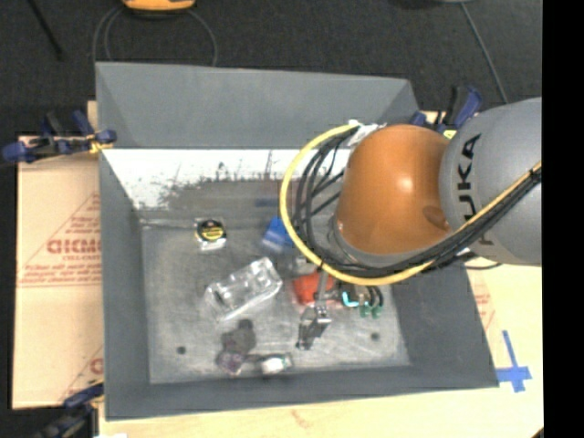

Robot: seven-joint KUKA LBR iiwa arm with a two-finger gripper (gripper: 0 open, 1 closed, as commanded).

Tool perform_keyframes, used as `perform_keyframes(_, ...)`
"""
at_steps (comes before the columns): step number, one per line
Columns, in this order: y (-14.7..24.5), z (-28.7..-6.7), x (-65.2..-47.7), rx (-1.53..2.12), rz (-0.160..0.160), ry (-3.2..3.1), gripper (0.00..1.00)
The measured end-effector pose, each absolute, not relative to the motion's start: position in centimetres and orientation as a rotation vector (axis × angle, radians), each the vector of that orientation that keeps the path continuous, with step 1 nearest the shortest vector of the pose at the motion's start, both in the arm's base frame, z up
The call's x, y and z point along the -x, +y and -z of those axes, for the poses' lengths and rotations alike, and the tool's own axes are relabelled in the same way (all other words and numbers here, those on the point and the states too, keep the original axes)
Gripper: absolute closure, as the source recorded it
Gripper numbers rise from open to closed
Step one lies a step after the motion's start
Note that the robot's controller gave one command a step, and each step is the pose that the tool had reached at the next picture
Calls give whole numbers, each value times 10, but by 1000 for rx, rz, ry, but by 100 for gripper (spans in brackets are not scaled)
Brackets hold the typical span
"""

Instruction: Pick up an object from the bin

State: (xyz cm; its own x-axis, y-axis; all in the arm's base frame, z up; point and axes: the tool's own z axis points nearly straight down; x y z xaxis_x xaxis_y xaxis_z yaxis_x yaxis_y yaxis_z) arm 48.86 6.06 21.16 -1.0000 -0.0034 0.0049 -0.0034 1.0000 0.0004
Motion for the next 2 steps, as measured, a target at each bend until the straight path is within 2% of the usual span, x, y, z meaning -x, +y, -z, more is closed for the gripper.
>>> perform_keyframes(1,85,-113,-551,-279,1,-3135,0)
perform_keyframes(2,91,-101,-554,-540,1,-3099,0)
